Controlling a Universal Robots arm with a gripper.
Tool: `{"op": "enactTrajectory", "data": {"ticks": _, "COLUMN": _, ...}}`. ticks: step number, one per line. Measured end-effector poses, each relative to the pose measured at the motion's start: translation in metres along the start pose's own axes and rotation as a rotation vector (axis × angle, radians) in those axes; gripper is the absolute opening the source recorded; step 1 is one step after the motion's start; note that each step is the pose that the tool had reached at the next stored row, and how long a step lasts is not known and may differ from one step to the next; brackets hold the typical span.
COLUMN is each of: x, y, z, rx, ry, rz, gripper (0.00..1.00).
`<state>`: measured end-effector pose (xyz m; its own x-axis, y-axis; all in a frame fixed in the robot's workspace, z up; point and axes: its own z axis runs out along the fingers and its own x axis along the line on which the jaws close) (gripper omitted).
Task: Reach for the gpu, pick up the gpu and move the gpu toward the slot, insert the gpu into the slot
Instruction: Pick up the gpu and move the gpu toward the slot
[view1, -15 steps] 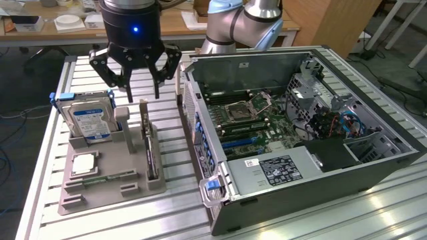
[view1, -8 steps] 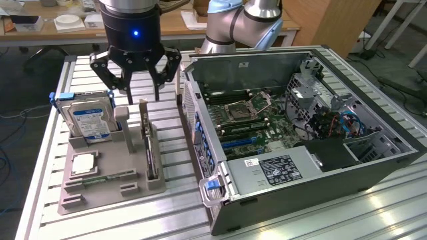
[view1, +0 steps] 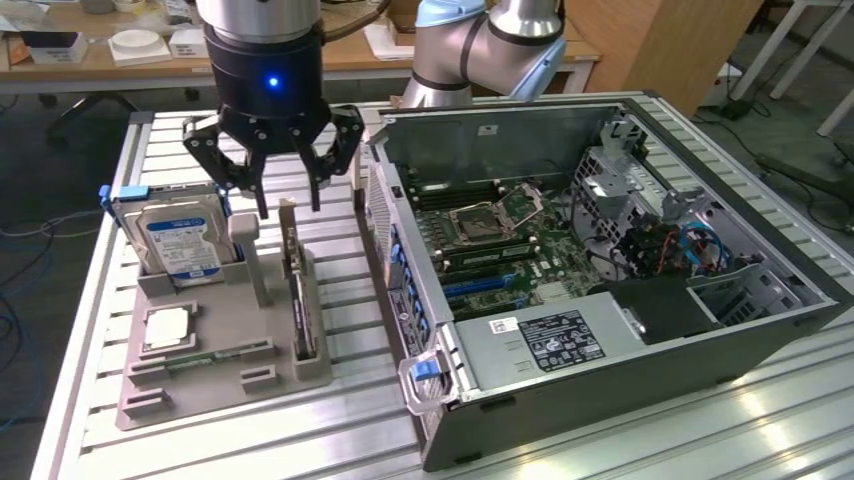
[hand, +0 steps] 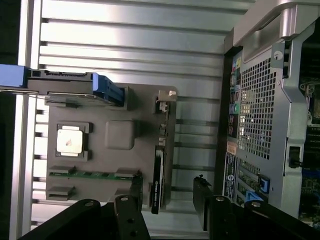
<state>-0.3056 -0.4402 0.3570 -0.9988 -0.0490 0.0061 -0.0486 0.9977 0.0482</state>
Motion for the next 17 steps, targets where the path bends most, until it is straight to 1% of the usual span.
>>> {"op": "enactTrajectory", "data": {"ticks": 4, "x": 0.0, "y": -0.0003, "z": 0.006, "rx": -0.0001, "ry": -0.0001, "rz": 0.002, "gripper": 0.53}}
{"op": "enactTrajectory", "data": {"ticks": 17, "x": 0.0, "y": -0.0011, "z": 0.021, "rx": 0.0, "ry": 0.0, "rz": 0.002, "gripper": 0.53}}
